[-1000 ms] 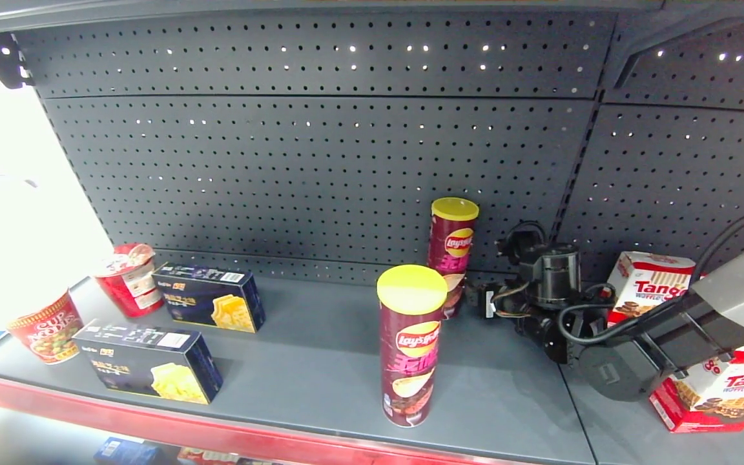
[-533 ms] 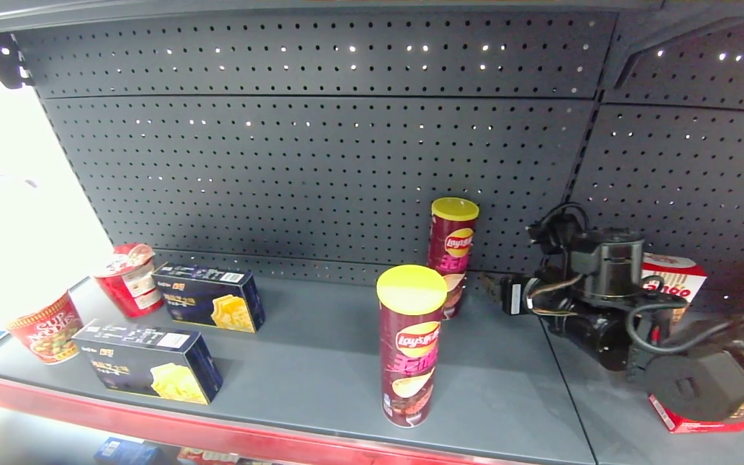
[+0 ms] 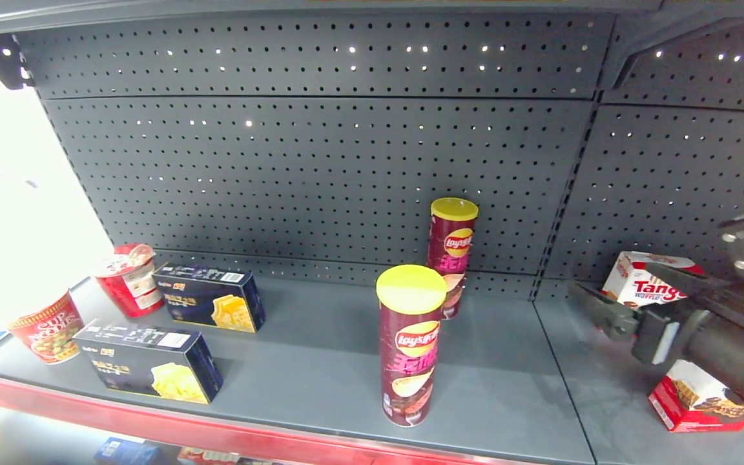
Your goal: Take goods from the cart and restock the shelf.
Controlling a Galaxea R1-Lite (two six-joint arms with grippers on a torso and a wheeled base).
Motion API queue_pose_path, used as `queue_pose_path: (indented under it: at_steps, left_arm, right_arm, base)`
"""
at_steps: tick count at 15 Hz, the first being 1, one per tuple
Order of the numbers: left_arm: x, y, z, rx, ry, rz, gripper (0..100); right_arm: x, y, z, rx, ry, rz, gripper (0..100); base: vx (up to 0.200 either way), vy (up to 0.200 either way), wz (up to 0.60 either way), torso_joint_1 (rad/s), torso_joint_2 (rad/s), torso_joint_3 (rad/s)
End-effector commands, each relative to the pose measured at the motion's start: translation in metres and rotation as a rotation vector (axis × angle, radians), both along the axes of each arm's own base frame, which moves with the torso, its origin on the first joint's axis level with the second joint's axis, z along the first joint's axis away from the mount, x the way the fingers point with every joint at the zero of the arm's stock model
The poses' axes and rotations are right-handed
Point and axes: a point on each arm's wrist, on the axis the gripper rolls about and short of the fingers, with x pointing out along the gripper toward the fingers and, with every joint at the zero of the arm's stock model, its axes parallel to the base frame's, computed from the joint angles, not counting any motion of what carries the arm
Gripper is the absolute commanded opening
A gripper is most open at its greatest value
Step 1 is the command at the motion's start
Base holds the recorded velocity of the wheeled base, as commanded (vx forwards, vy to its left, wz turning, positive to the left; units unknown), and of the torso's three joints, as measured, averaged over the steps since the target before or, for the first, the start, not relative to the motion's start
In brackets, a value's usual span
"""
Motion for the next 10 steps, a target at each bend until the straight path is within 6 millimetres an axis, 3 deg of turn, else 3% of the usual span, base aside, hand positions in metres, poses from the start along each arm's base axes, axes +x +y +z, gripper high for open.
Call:
queue_pose_path:
  at_steps: [1, 6, 10]
  left_arm:
    - [0.000, 0.000, 0.000, 0.000, 0.003, 0.000, 100]
    - [0.000, 0.000, 0.000, 0.000, 0.001, 0.000, 100]
    - [0.000, 0.000, 0.000, 0.000, 0.001, 0.000, 100]
  right_arm:
    - [-0.072, -0.057, -0.003, -0.017, -0.127, -0.090, 100]
    - [-0.127, -0.092, -0.022, -0.035, -0.125, -0.252, 100]
    - [-0.144, -0.095, -0.047, -0.038, -0.111, -0.243, 100]
  base:
    - [0.000, 0.000, 0.00, 0.000, 0.00, 0.000]
    - [0.000, 0.000, 0.00, 0.000, 0.00, 0.000]
    - [0.000, 0.000, 0.00, 0.000, 0.00, 0.000]
